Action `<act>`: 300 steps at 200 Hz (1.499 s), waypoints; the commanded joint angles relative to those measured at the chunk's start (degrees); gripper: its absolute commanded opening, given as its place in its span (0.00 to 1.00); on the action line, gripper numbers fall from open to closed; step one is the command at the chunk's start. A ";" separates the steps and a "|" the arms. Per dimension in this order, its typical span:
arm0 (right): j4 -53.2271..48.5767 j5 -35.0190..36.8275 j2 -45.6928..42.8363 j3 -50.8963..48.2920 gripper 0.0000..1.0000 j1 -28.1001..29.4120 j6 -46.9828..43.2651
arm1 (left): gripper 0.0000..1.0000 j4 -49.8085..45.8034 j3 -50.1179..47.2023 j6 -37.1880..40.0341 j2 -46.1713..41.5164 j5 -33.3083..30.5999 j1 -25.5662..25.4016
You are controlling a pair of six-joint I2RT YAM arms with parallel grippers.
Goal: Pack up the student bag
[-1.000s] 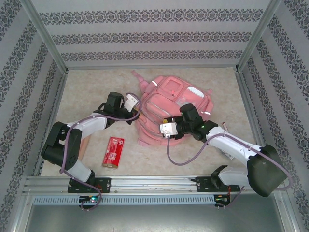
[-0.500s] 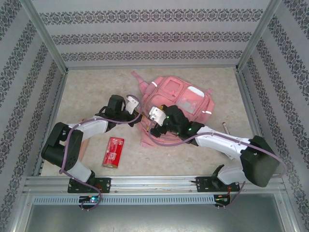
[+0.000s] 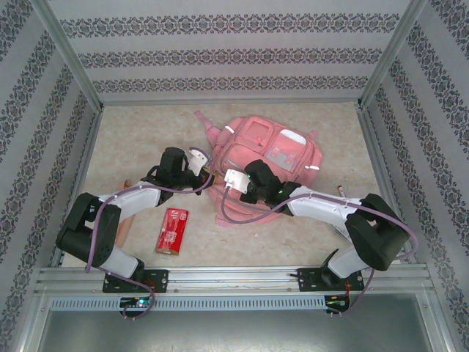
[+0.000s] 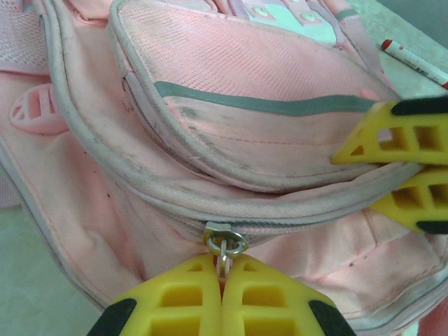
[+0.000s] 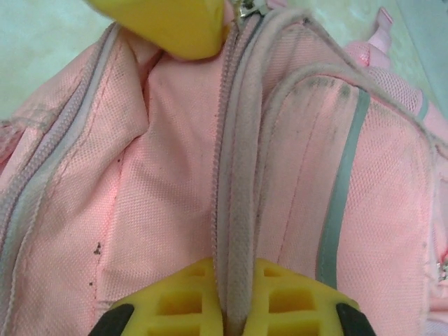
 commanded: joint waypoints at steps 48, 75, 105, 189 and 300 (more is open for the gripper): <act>-16.39 -11.65 -10.44 -3.34 0.00 -3.41 -36.44 | 0.00 0.81 4.52 4.96 1.58 -3.03 7.27; -17.72 -15.85 -15.27 -4.82 0.00 -5.91 -38.14 | 0.00 -1.06 7.12 8.00 3.79 -3.26 8.67; -18.52 -18.48 -19.28 -6.56 0.00 -6.47 -39.70 | 0.00 -3.78 8.88 14.29 5.22 2.19 9.90; -17.02 -19.20 -23.98 -10.41 0.00 -0.23 -46.21 | 0.00 -18.98 26.11 16.07 19.71 -8.30 9.88; -0.42 -16.56 -27.16 -6.16 0.98 -4.14 6.93 | 0.53 -16.49 19.98 -0.54 1.87 -6.49 9.89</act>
